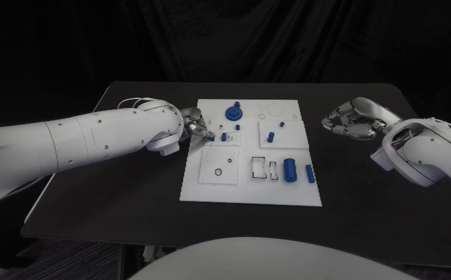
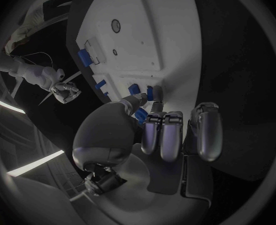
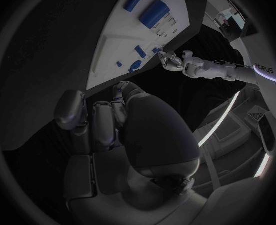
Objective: Assemble the parts on the task board
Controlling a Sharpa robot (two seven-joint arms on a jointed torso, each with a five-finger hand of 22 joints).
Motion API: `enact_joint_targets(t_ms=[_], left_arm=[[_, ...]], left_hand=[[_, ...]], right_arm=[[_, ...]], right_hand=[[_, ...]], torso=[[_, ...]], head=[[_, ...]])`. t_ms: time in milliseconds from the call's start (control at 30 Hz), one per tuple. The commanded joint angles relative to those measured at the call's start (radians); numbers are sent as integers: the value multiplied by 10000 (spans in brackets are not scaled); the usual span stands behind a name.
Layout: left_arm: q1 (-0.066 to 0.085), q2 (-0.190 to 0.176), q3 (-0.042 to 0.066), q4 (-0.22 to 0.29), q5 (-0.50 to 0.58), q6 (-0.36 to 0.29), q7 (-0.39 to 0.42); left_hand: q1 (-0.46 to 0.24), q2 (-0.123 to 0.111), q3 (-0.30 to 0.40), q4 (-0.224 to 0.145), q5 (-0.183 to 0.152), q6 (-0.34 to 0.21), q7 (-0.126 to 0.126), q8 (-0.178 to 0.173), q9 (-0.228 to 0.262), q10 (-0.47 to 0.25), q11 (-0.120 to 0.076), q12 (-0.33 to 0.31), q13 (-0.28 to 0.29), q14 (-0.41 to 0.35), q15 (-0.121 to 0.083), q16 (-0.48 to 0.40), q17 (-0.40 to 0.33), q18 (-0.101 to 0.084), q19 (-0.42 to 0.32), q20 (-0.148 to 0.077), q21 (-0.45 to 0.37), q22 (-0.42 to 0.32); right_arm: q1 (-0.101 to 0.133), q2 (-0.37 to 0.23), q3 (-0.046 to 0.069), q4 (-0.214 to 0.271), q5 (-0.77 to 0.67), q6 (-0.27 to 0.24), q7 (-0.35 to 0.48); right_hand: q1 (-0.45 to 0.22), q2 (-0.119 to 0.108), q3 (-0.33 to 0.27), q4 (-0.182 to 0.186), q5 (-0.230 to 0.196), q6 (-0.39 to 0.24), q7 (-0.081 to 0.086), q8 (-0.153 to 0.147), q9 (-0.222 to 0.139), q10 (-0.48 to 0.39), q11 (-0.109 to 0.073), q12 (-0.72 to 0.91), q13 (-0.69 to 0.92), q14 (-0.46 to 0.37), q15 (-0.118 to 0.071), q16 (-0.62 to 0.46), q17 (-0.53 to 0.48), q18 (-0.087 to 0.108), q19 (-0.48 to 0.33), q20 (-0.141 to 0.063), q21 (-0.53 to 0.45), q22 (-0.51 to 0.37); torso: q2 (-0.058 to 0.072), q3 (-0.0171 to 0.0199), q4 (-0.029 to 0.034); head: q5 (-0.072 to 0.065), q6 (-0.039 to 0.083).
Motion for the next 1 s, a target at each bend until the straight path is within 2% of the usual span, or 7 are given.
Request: enact_joint_targets(t_ms=[33,367,433,600,633,700,1000], left_arm=[[-70,16,-21,16,47,225,17],[-76,-12,-21,24,47,220,113],[-77,-10,-21,27,47,237,123],[-78,5,-21,24,47,256,159],[-78,10,-21,19,47,255,166],[-78,18,-21,8,47,257,171],[-80,46,-21,-49,47,432,-46]], left_hand=[[-25,38,38,42,-47,-14,-37,65,17,1037,-57,36,2633,1057,-81,-11,2634,185,-31,4,-38,957],[-2,28,78,-16,51,-35,-33,68,27,1037,-58,36,2633,1057,-83,-11,2634,201,-69,4,-94,914],[-73,24,41,25,-110,-42,-25,68,26,1037,-47,36,2633,1057,-74,-11,2634,200,-72,10,-105,914],[-251,71,-121,169,-892,-47,-17,55,-2,1037,-32,36,2633,1057,-56,-11,2634,208,-95,28,-156,895],[-365,74,-272,282,-1146,-53,-4,33,-32,1037,-20,36,2633,1057,-47,-11,2634,208,-92,36,-165,902],[-508,76,-465,438,-1343,-54,10,5,-73,1037,-4,36,2633,1057,-34,-11,2634,209,-94,48,-177,903],[-927,59,-1354,1026,-1701,-89,94,-207,-345,1037,69,36,2633,1057,25,-11,2634,233,-149,97,-289,853]], right_arm=[[-30,-8,6,0,-50,68,-185],[-35,-5,6,0,-50,113,-227],[-36,-2,6,0,-50,117,-229],[-38,5,6,1,-50,125,-226],[-38,4,6,2,-50,126,-227],[-39,3,6,4,-50,129,-228],[-39,-5,6,10,-50,139,-233]], right_hand=[[-103,27,51,9,8,-61,26,-45,9,-41,6,-58,-20,203,43,-59,-13,201,-70,31,-27,184],[-108,26,64,8,17,-72,28,-55,9,-48,7,-66,-29,199,43,-74,-26,206,-78,32,-52,174],[-108,26,64,8,17,-72,28,-55,9,-48,7,-66,-29,199,43,-74,-26,206,-78,32,-52,174],[-108,26,64,8,17,-72,28,-55,9,-48,7,-66,-29,199,43,-74,-26,206,-78,32,-52,174],[-108,26,64,8,17,-72,28,-55,9,-48,7,-66,-29,199,43,-74,-26,206,-78,32,-52,174],[-108,26,64,8,17,-72,28,-55,9,-48,7,-66,-29,199,43,-74,-26,206,-78,32,-52,174],[-113,18,77,4,23,-90,33,-69,8,-55,11,-72,-35,195,45,-83,-34,210,-84,34,-72,168]], torso=[[-1,5,3],[5,0,1],[8,-3,2],[8,-1,-3],[6,0,-2],[3,1,1],[6,4,-4]], head=[[-11,2],[-13,2],[-5,2],[2,2],[0,2],[-3,2],[-5,2]])
